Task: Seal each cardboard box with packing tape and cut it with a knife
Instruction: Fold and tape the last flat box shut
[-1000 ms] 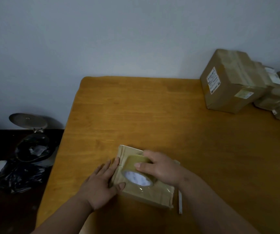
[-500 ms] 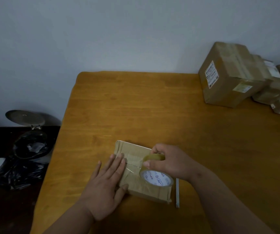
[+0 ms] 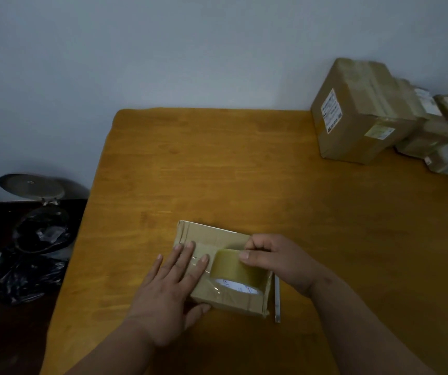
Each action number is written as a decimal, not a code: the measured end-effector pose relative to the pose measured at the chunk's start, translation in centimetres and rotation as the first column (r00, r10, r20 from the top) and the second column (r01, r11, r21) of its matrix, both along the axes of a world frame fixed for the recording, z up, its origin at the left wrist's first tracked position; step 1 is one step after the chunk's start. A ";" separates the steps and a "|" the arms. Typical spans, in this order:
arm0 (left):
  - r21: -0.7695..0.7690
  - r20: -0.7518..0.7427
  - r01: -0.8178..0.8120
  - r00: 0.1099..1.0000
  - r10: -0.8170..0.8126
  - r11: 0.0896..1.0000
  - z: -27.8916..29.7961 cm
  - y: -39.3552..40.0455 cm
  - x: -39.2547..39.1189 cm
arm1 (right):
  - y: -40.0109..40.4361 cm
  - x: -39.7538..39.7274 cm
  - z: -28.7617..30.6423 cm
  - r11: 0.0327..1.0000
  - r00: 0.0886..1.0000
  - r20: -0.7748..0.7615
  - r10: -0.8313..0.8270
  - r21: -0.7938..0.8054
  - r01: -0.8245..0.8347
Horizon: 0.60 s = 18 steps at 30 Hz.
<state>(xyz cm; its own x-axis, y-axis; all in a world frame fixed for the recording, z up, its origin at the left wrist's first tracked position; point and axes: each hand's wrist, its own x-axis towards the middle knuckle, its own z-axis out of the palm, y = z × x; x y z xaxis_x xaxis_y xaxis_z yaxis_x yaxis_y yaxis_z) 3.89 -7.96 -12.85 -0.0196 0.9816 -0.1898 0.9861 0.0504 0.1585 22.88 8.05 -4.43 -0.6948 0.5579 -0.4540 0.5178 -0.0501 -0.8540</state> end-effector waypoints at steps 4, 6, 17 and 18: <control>-0.056 -0.021 -0.067 0.998 0.066 0.996 0.1 -0.1 0.4 | 0.3 0.8 0.3 0.999 0.999 -0.025 -0.033 -0.004 0.033; -0.057 -0.037 -0.090 0.995 0.088 0.994 0.0 -0.4 0.7 | 0.2 0.7 0.2 0.999 1.000 -0.009 0.003 0.033 -0.002; -0.101 -0.036 -0.190 0.982 0.187 0.977 -0.6 -1.2 1.1 | 0.8 0.6 1.1 0.951 0.980 0.175 0.097 0.272 -0.143; -0.085 -0.030 -0.192 0.981 0.190 0.978 -0.8 -1.3 1.1 | 0.8 0.5 1.1 0.949 0.980 0.179 0.089 0.285 -0.138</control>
<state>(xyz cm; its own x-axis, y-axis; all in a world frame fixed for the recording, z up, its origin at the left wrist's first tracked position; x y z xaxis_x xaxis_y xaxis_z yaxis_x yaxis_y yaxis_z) 4.95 -9.28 -13.62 -0.2101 0.9391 -0.2719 0.9601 0.2506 0.1239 23.38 8.85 -3.37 -0.6925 0.6052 -0.3926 0.6373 0.2583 -0.7261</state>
